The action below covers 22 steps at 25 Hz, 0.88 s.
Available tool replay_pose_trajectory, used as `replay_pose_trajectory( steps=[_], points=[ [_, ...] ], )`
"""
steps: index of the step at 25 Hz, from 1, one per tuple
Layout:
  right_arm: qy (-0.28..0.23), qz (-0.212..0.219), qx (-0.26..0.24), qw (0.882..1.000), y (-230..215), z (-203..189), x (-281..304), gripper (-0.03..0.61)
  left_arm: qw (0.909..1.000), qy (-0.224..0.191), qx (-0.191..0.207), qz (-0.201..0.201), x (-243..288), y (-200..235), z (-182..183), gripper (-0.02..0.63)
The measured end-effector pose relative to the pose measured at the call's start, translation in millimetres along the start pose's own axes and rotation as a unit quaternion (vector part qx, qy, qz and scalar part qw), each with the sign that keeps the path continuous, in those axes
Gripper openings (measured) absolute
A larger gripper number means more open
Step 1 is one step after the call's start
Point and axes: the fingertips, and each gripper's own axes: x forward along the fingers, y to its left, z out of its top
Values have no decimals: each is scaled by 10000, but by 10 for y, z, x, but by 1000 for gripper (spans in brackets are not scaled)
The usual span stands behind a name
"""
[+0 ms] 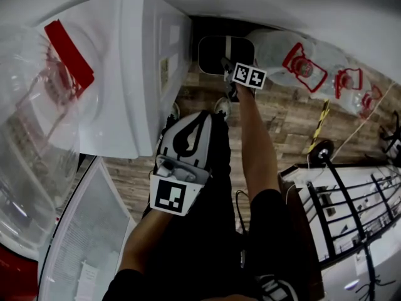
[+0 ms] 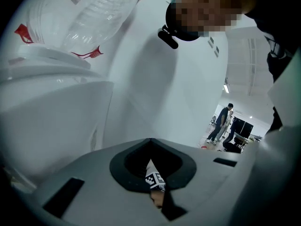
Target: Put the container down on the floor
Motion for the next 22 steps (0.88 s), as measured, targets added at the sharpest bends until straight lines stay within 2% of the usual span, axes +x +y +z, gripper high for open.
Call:
replay_pose_trajectory(
  steps=[6,14,22],
  points=[
    [109,-193,-145,9996,-26,-62,18,121,10000,70,42,0,76,43,-48,28],
    [189,-665,-309,9971,-37,-73,14,127,10000,39,-17,-23,57,60,-39,28],
    [153,-947,-385,9946,-69,-49,-25,167,9999,27,-85,-108,-3,44,-61,28]
  ],
)
